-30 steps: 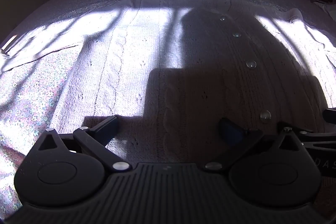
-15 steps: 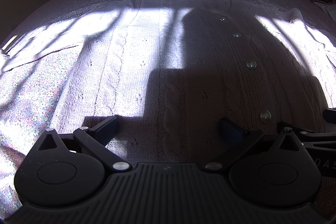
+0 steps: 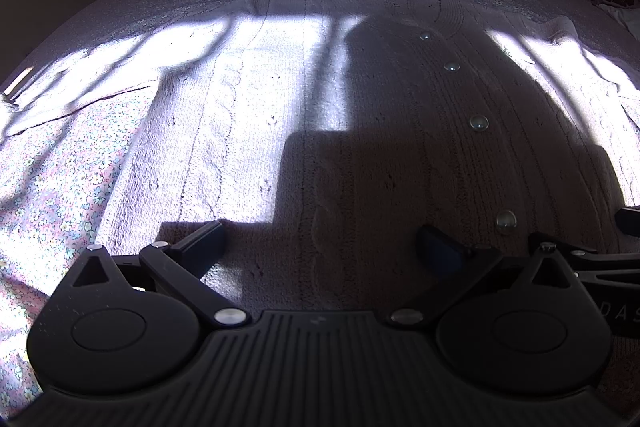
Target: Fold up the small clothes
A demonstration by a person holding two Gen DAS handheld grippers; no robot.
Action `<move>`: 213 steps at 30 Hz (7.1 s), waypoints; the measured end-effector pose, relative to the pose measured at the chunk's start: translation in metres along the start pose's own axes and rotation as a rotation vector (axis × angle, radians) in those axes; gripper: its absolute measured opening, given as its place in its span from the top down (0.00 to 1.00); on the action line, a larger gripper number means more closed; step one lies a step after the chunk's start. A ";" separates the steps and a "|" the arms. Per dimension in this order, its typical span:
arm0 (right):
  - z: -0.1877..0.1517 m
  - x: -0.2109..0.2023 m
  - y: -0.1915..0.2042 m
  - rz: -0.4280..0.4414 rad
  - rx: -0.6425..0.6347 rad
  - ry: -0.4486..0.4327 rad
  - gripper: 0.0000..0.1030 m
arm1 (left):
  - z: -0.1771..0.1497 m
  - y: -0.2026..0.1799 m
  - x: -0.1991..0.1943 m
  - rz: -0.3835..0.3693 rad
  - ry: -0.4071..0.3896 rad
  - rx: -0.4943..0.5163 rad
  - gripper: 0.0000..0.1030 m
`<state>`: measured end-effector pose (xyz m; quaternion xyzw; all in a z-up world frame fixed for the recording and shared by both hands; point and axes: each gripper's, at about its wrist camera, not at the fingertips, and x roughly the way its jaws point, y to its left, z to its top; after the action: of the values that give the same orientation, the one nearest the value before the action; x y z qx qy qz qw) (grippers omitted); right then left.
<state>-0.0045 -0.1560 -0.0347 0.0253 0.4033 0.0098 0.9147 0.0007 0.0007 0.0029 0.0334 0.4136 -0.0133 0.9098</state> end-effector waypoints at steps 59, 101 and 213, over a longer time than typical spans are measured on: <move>0.086 -0.007 -0.142 0.049 0.227 -0.130 0.00 | 0.078 0.001 0.013 -0.020 0.041 -0.051 0.00; 0.132 0.019 -0.337 -0.065 0.519 -0.424 0.91 | 0.079 -0.026 0.029 0.064 0.076 0.007 0.00; 0.068 0.053 -0.122 0.013 0.250 -0.111 0.47 | 0.142 -0.157 0.084 -0.266 -0.063 0.339 0.59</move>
<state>0.0808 -0.2784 -0.0348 0.1423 0.3501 -0.0359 0.9252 0.1548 -0.1660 0.0248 0.1308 0.3777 -0.2036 0.8937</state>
